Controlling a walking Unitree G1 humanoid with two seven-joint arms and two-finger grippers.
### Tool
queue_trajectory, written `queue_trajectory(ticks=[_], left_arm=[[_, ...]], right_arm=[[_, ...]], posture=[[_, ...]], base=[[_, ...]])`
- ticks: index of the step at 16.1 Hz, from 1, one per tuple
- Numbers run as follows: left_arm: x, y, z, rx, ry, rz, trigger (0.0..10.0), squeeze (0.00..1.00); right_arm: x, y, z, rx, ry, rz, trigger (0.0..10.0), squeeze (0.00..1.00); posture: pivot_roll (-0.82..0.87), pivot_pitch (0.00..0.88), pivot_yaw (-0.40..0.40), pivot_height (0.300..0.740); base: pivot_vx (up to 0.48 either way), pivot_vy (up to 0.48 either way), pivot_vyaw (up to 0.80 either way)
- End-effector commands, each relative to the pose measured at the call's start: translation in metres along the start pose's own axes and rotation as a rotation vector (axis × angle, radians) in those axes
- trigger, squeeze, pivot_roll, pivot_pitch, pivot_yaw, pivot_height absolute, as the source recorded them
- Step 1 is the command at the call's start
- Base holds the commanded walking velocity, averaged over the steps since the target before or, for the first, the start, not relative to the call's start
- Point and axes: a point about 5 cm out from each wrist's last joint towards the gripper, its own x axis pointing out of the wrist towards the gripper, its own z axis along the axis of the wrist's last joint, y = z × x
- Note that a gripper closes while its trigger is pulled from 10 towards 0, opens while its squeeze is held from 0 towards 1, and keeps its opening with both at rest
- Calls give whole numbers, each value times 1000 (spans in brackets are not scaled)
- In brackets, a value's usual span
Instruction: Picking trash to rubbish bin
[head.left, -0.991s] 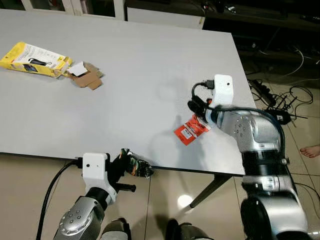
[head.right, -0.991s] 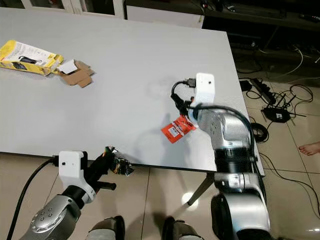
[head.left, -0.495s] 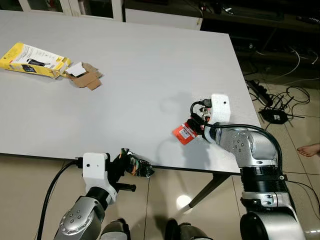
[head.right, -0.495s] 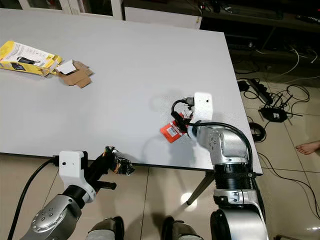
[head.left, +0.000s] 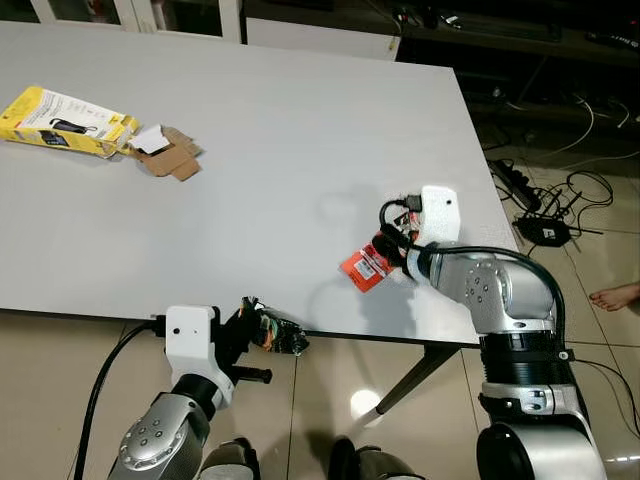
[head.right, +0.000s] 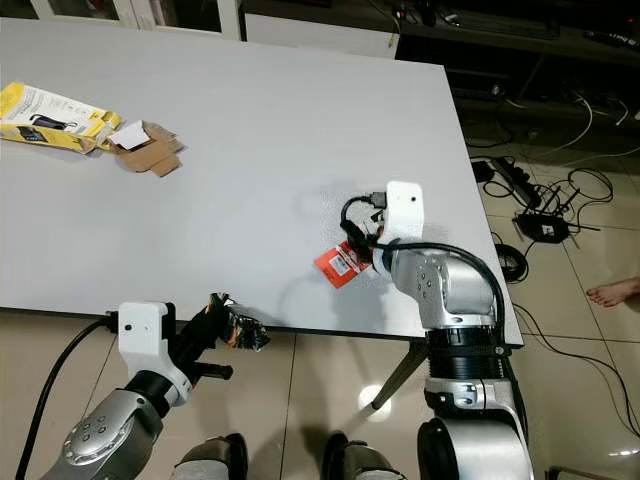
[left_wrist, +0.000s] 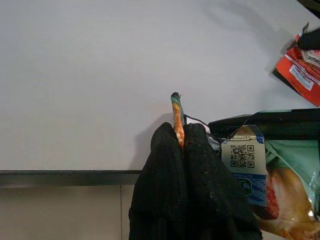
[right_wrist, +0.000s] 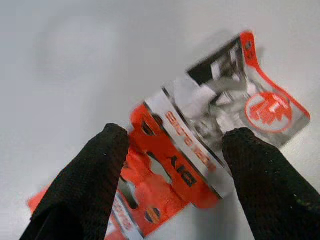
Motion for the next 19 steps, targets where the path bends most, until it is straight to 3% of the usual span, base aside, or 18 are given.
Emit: queue_trajectory(ticks=[1,5,11,16,19], left_arm=[[1,1,-14,-18,76,6,10000,0],[2,1,-14,-18,75,6,10000,0],[0,-1,-16,-22,80,6,10000,0],[-2,-1,-18,-29,89,9,10000,0],[-3,-1,-19,-31,93,11,10000,0]], right_arm=[[-5,4,11,4,-41,12,10000,0],[-5,18,11,6,-42,60,10000,0],[-1,35,-13,-21,15,77,10000,0],[10,35,-36,-74,43,51,10000,0],[12,36,-37,-105,17,47,10000,0]], posture=[[-14,157,-94,740],[-9,152,-95,740],[-4,156,-104,740],[2,168,-108,740],[3,170,-110,740]], base=[[0,0,0],[0,0,0],[0,0,0],[0,0,0],[0,0,0]])
